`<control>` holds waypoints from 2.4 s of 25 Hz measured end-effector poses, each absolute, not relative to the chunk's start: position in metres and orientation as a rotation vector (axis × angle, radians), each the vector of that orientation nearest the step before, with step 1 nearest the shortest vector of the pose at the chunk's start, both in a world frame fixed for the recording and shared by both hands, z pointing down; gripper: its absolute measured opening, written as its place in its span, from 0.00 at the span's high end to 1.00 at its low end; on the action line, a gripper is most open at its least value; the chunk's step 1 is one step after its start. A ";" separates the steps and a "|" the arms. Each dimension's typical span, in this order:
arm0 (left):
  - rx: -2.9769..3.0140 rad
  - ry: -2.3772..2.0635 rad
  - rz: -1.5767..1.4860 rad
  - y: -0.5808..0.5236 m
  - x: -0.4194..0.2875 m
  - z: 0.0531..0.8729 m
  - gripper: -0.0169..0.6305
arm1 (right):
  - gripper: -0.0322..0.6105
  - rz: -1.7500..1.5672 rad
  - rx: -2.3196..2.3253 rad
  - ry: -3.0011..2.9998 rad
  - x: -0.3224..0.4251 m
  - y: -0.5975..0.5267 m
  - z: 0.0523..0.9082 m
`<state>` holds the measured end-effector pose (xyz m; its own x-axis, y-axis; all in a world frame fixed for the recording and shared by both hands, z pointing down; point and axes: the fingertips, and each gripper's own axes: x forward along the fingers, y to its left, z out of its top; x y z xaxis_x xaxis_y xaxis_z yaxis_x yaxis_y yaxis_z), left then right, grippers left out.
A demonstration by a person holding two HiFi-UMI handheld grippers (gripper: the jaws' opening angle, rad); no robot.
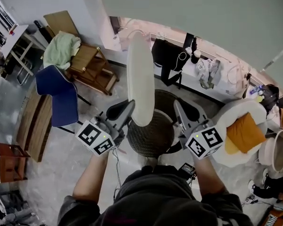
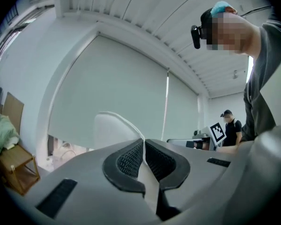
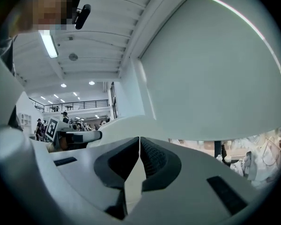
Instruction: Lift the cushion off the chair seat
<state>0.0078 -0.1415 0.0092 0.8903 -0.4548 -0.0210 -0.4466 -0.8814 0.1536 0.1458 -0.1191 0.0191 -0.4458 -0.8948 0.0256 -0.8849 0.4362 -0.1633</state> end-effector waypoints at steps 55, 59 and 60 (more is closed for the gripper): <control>3.228 -0.737 -0.263 -0.186 0.039 -0.153 0.95 | 0.93 0.215 -1.527 2.523 0.160 -0.170 -0.142; 3.225 -0.736 -0.253 -0.186 0.039 -0.153 0.95 | 0.93 0.202 -1.527 2.526 0.160 -0.172 -0.140; 3.225 -0.737 -0.252 -0.185 0.038 -0.153 0.95 | 0.93 0.201 -1.525 2.527 0.159 -0.171 -0.140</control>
